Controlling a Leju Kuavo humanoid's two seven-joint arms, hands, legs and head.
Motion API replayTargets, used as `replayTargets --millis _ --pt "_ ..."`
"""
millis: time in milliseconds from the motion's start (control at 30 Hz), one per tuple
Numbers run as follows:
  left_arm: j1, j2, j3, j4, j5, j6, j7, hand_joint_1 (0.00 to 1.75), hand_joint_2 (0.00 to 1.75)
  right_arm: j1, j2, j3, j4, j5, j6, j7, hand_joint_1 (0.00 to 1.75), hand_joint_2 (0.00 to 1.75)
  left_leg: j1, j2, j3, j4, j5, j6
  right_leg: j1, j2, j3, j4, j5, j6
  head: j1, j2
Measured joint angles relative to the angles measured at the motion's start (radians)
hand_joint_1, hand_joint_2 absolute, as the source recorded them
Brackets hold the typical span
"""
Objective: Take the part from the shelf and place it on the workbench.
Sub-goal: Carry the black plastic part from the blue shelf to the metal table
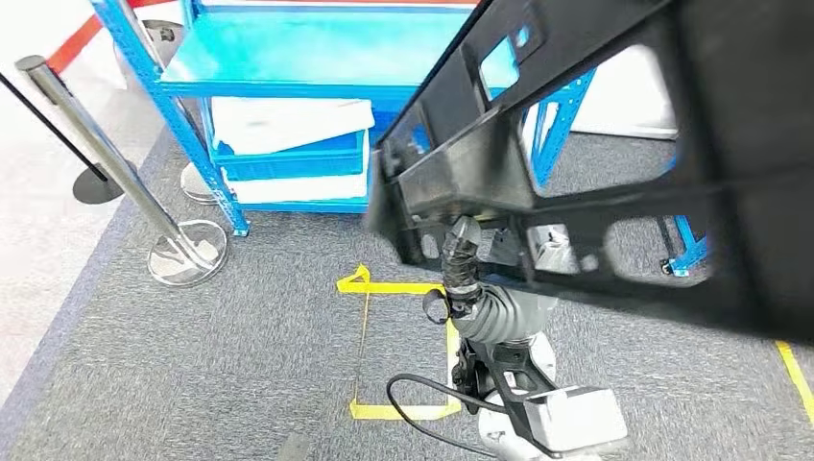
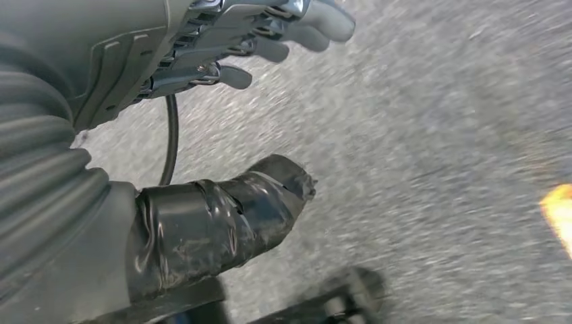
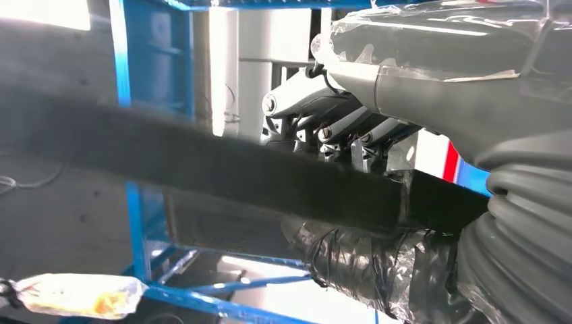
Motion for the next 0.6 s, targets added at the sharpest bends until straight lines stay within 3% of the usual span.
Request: replayTargets --millis 67,133,167,200,233,267,333,367,433,500,533,600 --pt "0.008 -0.001 0.000 0.000 0.001 -0.003 0.009 0.00 1.75 0.000 0.000 -0.005 0.010 -0.016 0.000 -0.010 1.75 1.75 0.005 0.002 -0.012 -0.014 0.023 0.010 0.001 0.002 -0.020 0.044 -0.054 0.008 0.009 0.000" --pt "0.010 -0.003 0.000 0.000 -0.001 -0.004 0.026 0.00 1.75 -0.003 0.000 -0.008 0.023 -0.043 0.000 -0.023 1.75 1.75 0.004 0.000 -0.028 -0.011 0.039 0.019 0.000 0.003 -0.053 0.165 -0.139 0.013 0.023 0.000" --pt "0.010 -0.004 0.000 0.000 -0.002 -0.005 0.035 0.00 1.75 -0.005 0.000 -0.009 0.031 -0.059 0.000 -0.030 1.75 1.75 0.003 -0.003 -0.038 -0.007 0.045 0.021 0.000 0.003 -0.067 0.227 -0.162 0.015 0.027 0.000" --pt "0.009 -0.004 0.000 0.000 -0.002 -0.006 0.039 0.00 1.75 -0.006 0.000 -0.010 0.039 -0.076 0.000 -0.036 1.75 1.75 0.003 -0.007 -0.048 -0.001 0.050 0.022 -0.001 0.003 -0.068 0.265 -0.163 0.016 0.031 0.000" --pt "0.009 -0.004 0.000 0.000 -0.002 -0.009 0.043 0.00 1.75 -0.008 0.000 -0.012 0.046 -0.091 0.000 -0.041 1.75 1.75 0.003 -0.013 -0.058 0.005 0.054 0.021 -0.002 0.004 -0.051 0.264 -0.146 0.017 0.034 0.000" --pt "0.009 -0.004 0.000 0.000 -0.002 -0.013 0.045 0.00 1.75 -0.010 0.000 -0.013 0.051 -0.103 0.000 -0.045 1.75 1.75 0.003 -0.021 -0.068 0.013 0.057 0.020 -0.004 0.009 -0.015 0.225 -0.122 0.016 0.036 0.000" --pt "0.007 -0.005 0.000 0.000 -0.004 -0.023 0.053 0.00 1.75 -0.015 0.001 -0.016 0.059 -0.127 0.000 -0.052 1.75 1.75 0.004 -0.038 -0.089 0.032 0.060 0.015 -0.009 0.039 0.073 0.098 -0.104 0.011 0.038 0.000" --pt "0.005 -0.006 0.000 0.000 -0.007 -0.028 0.059 0.00 1.75 -0.018 0.001 -0.017 0.062 -0.139 0.000 -0.056 1.75 1.75 0.003 -0.047 -0.099 0.041 0.063 0.010 -0.010 0.053 0.101 0.051 -0.108 0.009 0.040 0.000" --pt "0.001 -0.007 0.000 0.000 -0.019 -0.037 0.077 0.00 1.75 -0.022 0.002 -0.019 0.068 -0.170 0.000 -0.069 1.75 1.75 0.003 -0.064 -0.115 0.049 0.072 -0.002 -0.009 0.057 0.117 0.018 -0.116 0.004 0.044 0.000" --pt "0.000 -0.006 0.000 0.000 -0.029 -0.045 0.091 0.00 1.75 -0.026 0.003 -0.020 0.076 -0.201 0.000 -0.082 1.75 1.75 0.005 -0.069 -0.127 0.057 0.071 -0.014 -0.012 0.035 0.113 0.008 -0.107 -0.006 0.047 0.000" --pt "0.000 -0.006 0.000 0.000 -0.032 -0.048 0.095 0.00 1.75 -0.029 0.003 -0.020 0.079 -0.211 0.000 -0.087 1.75 1.75 0.005 -0.060 -0.138 0.077 0.054 -0.020 -0.013 0.024 0.111 0.004 -0.101 -0.012 0.046 0.000" --pt "-0.002 -0.005 -0.001 0.000 -0.037 -0.051 0.099 0.00 1.75 -0.034 0.003 -0.020 0.086 -0.223 0.000 -0.092 1.75 1.75 0.009 -0.029 -0.178 0.177 -0.016 -0.035 -0.014 0.001 0.103 -0.001 -0.090 -0.020 0.044 0.000"
